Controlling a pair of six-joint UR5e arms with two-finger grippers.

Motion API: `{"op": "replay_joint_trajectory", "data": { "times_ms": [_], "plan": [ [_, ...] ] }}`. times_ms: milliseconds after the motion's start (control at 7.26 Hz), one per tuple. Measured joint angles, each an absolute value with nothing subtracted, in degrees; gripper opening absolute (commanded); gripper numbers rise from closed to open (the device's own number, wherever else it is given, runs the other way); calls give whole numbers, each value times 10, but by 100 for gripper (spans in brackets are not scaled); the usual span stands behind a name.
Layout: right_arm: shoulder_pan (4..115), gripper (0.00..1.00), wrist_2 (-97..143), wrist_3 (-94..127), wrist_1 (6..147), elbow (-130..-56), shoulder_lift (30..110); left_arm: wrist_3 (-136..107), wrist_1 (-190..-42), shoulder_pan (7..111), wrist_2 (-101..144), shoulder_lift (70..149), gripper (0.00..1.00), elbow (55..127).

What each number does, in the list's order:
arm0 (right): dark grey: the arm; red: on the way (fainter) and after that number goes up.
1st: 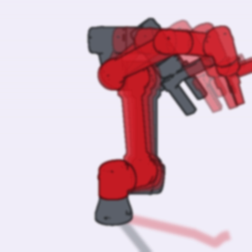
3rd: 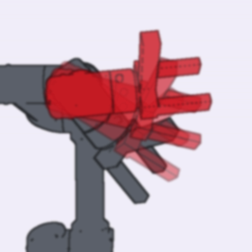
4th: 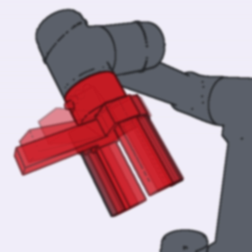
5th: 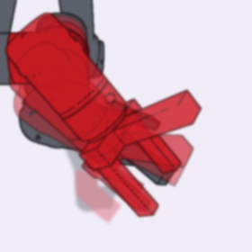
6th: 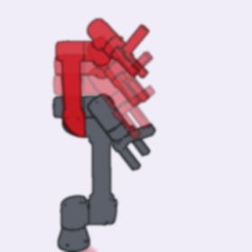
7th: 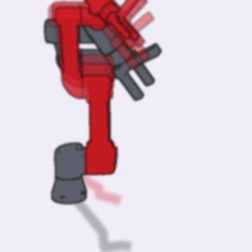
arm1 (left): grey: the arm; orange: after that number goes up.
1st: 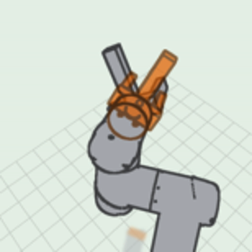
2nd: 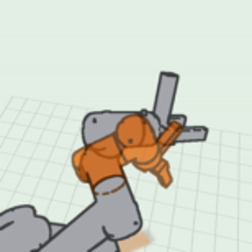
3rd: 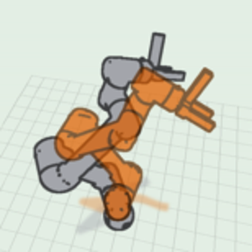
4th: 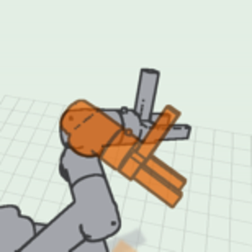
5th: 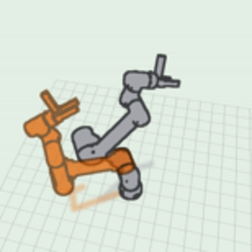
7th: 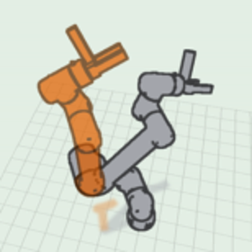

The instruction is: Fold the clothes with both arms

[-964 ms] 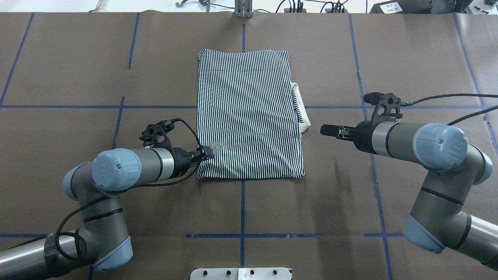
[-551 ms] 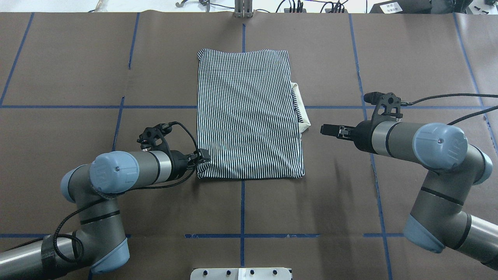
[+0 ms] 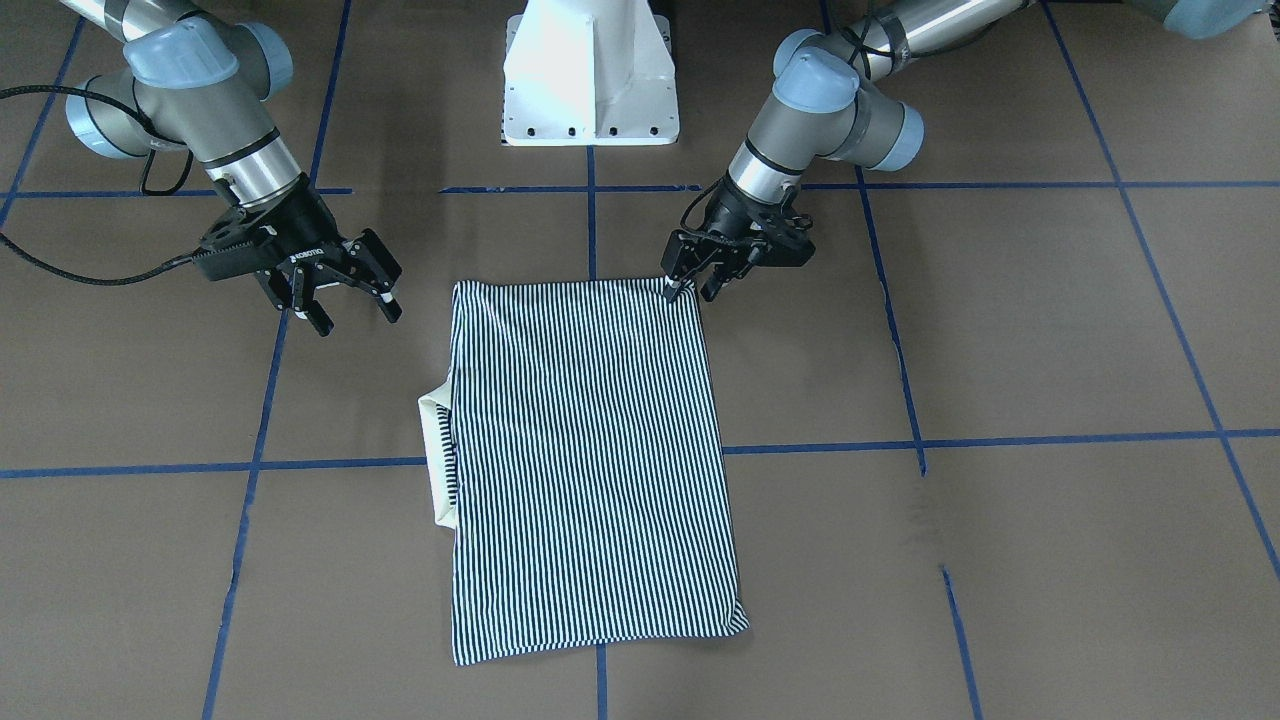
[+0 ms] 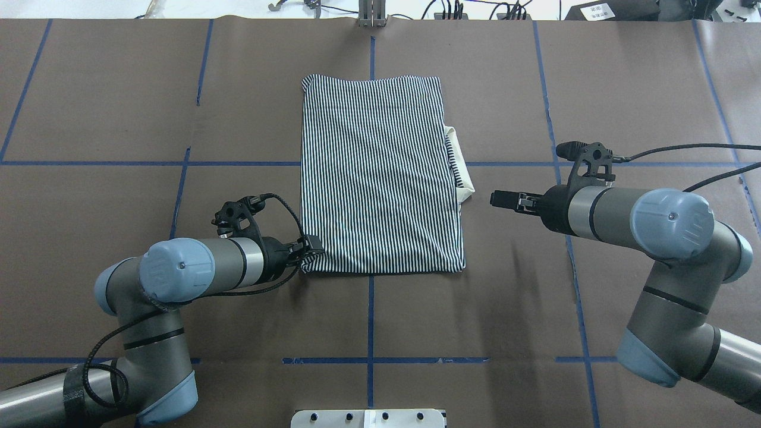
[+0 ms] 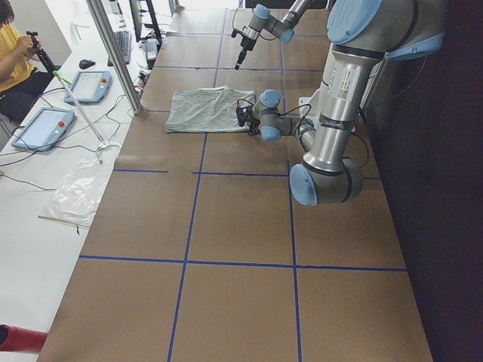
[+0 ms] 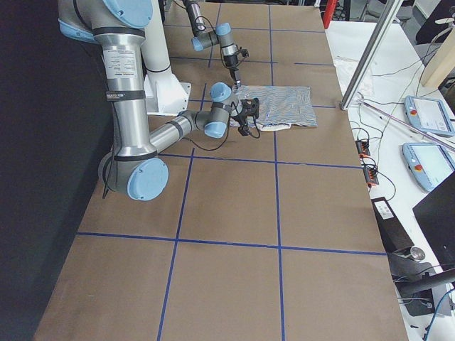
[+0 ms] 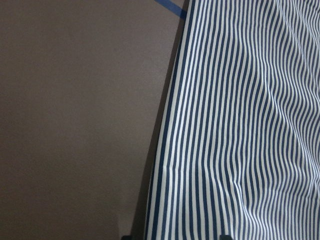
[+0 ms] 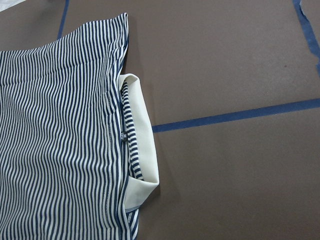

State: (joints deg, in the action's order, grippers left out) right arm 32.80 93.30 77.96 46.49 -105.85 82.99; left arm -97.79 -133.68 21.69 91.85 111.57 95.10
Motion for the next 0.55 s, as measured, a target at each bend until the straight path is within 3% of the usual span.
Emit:
{"op": "replay_joint_trajectory", "data": {
  "times_ms": [138,275,551],
  "plan": [
    [328,100,932,780,465,-1058,830,-978,-1337,214,918,1117,51,951],
    [328,100,931,780,465,-1058,830,-979,-1337,213,918,1119,45,951],
    [328,100,931,780,465,-1057,830,-980,-1337,212,918,1120,41,951]
  ]
}}
